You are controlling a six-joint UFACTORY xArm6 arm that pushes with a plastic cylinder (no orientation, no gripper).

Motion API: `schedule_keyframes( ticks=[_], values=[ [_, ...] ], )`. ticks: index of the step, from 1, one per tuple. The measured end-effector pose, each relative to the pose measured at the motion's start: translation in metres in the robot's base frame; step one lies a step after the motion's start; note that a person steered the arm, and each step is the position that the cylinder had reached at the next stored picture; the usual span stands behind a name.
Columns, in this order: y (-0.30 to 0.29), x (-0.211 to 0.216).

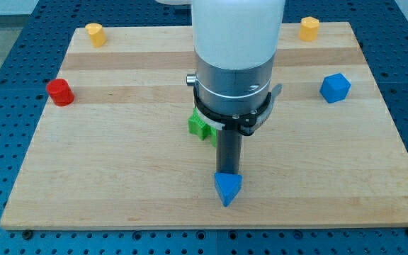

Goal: Separate the green circle from the green star

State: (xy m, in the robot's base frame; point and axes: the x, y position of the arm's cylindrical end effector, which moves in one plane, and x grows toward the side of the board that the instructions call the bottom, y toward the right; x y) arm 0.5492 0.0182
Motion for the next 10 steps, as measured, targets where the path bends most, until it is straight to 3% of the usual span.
schedule_keyframes(
  ticks=[2,5,10],
  values=[
    [0.02,0.0],
    [0.032,-0.093],
    [-0.003,-0.06]
  ],
)
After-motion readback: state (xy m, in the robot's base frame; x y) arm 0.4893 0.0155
